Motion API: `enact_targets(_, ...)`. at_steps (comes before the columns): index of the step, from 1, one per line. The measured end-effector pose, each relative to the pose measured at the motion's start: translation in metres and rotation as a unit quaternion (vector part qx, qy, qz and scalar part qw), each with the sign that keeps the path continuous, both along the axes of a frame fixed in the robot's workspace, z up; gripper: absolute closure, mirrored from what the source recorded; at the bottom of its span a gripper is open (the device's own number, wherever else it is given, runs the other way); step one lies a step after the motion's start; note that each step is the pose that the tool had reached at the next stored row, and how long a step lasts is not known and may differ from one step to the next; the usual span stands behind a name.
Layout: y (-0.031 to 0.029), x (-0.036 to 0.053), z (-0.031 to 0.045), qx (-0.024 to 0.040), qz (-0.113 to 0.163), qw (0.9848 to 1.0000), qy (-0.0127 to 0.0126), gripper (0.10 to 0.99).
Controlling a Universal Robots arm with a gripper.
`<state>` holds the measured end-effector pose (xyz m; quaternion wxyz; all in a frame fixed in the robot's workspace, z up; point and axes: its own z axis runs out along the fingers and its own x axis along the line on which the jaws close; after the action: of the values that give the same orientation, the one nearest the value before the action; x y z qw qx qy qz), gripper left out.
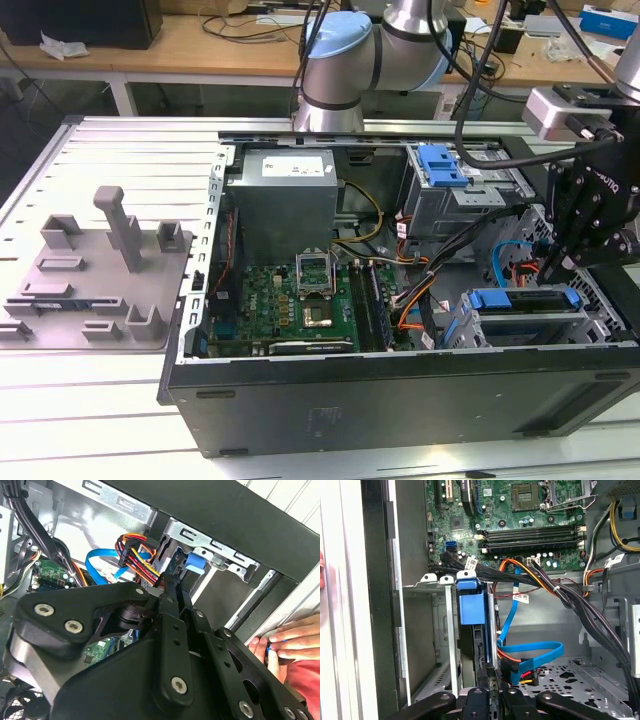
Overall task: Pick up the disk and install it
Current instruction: 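Insert the first disk wire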
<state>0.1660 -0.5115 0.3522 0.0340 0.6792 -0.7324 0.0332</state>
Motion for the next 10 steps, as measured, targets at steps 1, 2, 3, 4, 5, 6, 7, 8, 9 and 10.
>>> enact_targets(1,0.0,0.0,0.0,-0.0002,-0.001,1.0,0.0,0.918)
enact_targets(2,0.0,0.0001,0.0001,-0.0004,-0.003,1.0,0.0,0.918)
enact_targets(3,0.0,0.0001,0.0,-0.0005,-0.004,1.0,0.0,0.918)
enact_targets(4,0.0,0.0002,0.0001,-0.0007,-0.005,1.0,0.0,0.918)
enact_targets(5,0.0,0.0003,0.0001,-0.0008,-0.006,1.0,0.0,0.918)
enact_targets(6,0.0001,0.0006,0.0,-0.0009,-0.007,1.0,0.0,0.918)
enact_targets(7,0.0002,0.0013,0.0,-0.0011,-0.008,1.0,0.0,0.918)
enact_targets(8,0.0001,0.0018,-0.0001,-0.0011,-0.01,1.0,0.0,0.918)
enact_targets(9,0.0001,0.0022,0.0,-0.0012,-0.011,0.9999,0.0,0.918)
enact_targets(10,0.0,0.0023,0.0001,-0.0014,-0.012,0.9999,0.0,0.918)
